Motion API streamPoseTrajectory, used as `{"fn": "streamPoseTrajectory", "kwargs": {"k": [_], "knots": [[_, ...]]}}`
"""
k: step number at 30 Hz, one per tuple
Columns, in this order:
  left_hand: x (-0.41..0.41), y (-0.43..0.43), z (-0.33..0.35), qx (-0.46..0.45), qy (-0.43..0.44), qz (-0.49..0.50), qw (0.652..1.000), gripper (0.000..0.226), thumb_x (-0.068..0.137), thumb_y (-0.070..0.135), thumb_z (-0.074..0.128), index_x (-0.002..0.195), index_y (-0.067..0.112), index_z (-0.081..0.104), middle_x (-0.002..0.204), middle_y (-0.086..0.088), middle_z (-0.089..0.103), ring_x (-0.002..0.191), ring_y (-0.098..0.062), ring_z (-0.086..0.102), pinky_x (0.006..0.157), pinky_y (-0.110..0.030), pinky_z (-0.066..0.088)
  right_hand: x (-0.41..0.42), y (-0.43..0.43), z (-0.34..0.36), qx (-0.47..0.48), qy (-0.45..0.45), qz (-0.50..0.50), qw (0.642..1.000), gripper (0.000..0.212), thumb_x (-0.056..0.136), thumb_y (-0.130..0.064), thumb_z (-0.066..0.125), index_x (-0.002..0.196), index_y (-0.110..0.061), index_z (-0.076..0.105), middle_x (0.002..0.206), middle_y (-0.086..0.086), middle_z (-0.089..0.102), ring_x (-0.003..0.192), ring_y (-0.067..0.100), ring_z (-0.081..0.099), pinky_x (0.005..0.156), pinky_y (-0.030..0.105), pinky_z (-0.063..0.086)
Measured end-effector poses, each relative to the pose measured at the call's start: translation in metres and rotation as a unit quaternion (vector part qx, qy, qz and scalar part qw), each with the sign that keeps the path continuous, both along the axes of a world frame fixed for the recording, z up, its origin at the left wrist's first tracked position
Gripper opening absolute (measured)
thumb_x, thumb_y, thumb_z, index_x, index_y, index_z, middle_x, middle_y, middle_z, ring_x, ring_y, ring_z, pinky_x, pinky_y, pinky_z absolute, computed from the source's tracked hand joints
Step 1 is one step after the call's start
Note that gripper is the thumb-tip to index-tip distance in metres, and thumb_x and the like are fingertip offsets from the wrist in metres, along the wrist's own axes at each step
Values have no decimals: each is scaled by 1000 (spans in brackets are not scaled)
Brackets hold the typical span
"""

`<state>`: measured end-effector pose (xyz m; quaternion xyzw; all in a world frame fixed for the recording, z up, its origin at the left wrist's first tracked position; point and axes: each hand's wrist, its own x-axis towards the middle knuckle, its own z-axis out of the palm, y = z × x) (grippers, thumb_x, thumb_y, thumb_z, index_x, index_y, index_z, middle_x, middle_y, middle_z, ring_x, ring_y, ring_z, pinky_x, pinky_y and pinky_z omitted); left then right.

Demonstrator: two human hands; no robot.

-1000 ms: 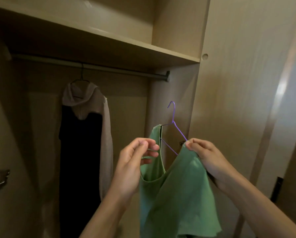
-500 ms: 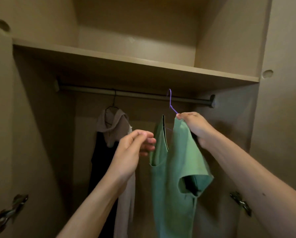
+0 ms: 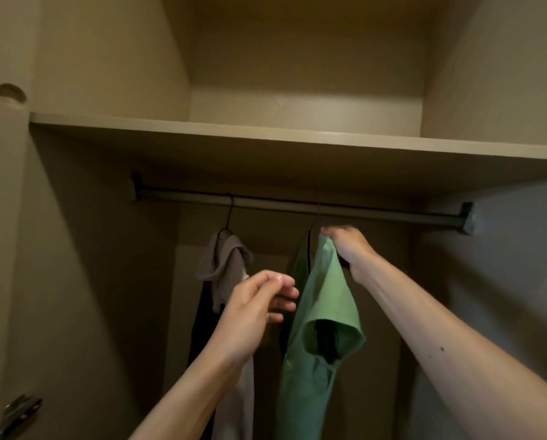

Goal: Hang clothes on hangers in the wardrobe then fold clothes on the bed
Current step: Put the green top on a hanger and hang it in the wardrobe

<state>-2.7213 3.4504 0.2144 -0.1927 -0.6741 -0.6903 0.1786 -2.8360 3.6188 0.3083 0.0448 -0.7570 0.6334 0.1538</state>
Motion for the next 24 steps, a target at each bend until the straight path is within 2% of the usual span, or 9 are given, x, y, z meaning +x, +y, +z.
{"fn": "streamPoseTrajectory", "kwargs": {"k": [4,7,10,12,15,19,21,23,24], "knots": [[-13,11,-4,-5,-12,15,1000,32,105,24,42,108,4,67,107,-17,71,89,-18,67,76,-26,50,-27,1,-4,3,-17,9,1000,39,102,-28,54,135,-10,47,107,7,60,79,17,53,68,27,41],[-18,15,-9,-6,-15,18,1000,32,105,23,41,108,3,66,103,-15,71,88,-18,66,75,-25,49,-48,-2,-15,29,-29,14,999,58,101,-31,54,151,-9,34,147,13,48,121,29,52,87,27,37],[-24,21,-14,-7,-24,30,999,32,105,23,42,108,5,67,106,-18,71,89,-19,66,76,-26,49,-60,-4,-23,60,-32,20,997,62,102,-32,53,154,-9,30,153,13,42,132,30,47,93,31,39],[-28,24,-15,-12,-30,35,999,31,105,24,42,108,6,67,107,-19,70,89,-19,66,78,-28,49,-67,-5,-25,85,-30,21,996,57,101,-33,54,150,-10,35,142,15,51,114,28,56,82,29,43],[-32,31,-15,-26,-36,43,998,32,106,25,41,109,7,67,102,-13,70,90,-19,65,79,-30,48,-70,-7,-24,124,-28,18,992,29,103,-31,51,128,-25,38,86,6,49,67,15,44,54,25,34],[-33,35,-19,-32,-45,57,997,32,106,24,41,111,6,67,100,-14,69,90,-20,64,80,-31,47,-72,-1,-24,200,-28,16,979,33,104,-36,47,134,-21,45,76,-2,38,63,12,38,52,23,31],[-32,32,-22,-27,-48,68,996,31,106,26,41,110,9,67,106,-16,71,92,-20,66,83,-33,49,-69,3,-24,208,-37,15,977,36,100,-51,47,128,-27,49,99,5,56,84,21,58,68,29,46],[-29,27,-22,-15,-55,81,995,31,106,27,42,109,12,68,108,-13,71,95,-21,67,84,-33,51,-67,7,-25,228,-22,-11,973,63,99,-60,41,147,-19,40,145,12,48,131,32,49,104,39,41],[-28,24,-22,-11,-55,90,994,31,106,28,42,108,13,68,108,-12,71,96,-22,68,85,-33,51,-63,7,-27,239,15,-40,970,63,99,-61,39,146,-19,42,149,12,46,136,32,45,108,41,37]]}}
